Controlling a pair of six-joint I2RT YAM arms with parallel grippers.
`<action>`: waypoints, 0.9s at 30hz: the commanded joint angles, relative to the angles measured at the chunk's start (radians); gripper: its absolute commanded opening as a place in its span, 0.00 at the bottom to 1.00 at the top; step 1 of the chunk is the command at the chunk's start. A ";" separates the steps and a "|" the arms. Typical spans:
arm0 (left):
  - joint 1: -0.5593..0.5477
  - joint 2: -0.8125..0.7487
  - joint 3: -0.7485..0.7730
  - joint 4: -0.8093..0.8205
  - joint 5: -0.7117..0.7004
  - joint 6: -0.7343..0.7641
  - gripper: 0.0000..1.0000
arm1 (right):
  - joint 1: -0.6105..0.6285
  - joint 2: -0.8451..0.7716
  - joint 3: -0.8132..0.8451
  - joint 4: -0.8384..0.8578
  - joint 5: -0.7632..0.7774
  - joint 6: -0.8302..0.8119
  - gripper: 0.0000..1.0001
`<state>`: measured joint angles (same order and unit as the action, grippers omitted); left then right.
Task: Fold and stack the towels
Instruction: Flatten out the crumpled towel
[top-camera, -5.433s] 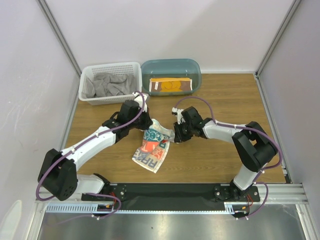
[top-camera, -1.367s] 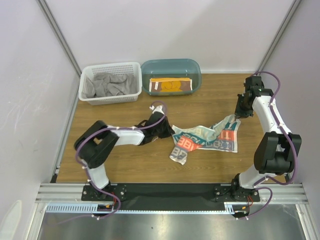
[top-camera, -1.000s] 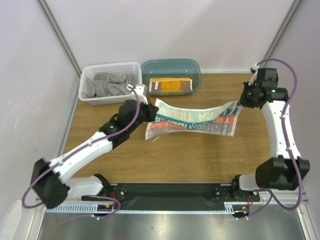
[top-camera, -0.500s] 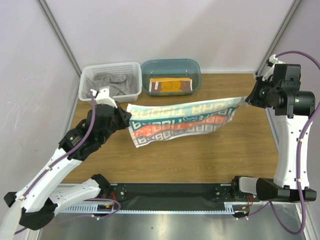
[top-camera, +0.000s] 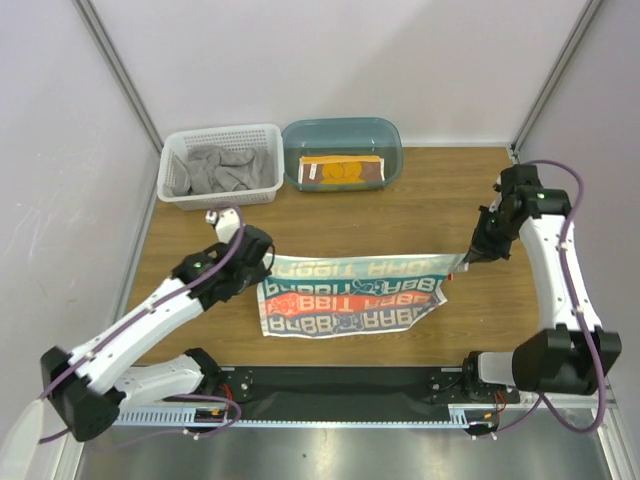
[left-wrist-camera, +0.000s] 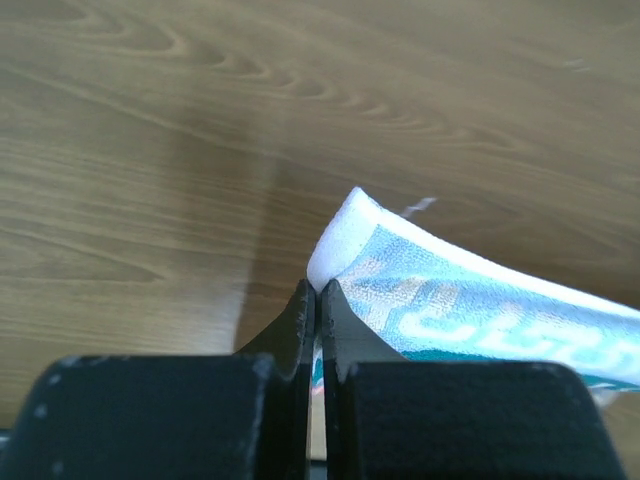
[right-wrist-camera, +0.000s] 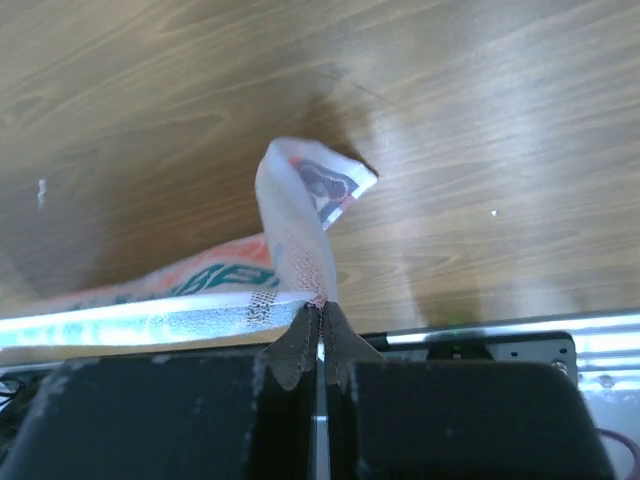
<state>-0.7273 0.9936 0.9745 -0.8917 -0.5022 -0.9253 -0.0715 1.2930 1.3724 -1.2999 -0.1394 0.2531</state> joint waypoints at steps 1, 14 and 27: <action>0.046 0.036 -0.083 0.116 -0.150 0.020 0.00 | -0.013 0.037 -0.038 0.196 0.096 -0.005 0.00; 0.195 0.312 -0.182 0.536 -0.154 0.206 0.00 | 0.068 0.385 0.003 0.553 0.176 -0.116 0.00; 0.296 0.635 0.068 0.539 -0.157 0.341 0.00 | 0.107 0.746 0.353 0.587 0.031 -0.086 0.40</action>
<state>-0.4767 1.5921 0.9787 -0.3210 -0.5804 -0.6651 0.0277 2.0132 1.6272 -0.7349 -0.1131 0.1631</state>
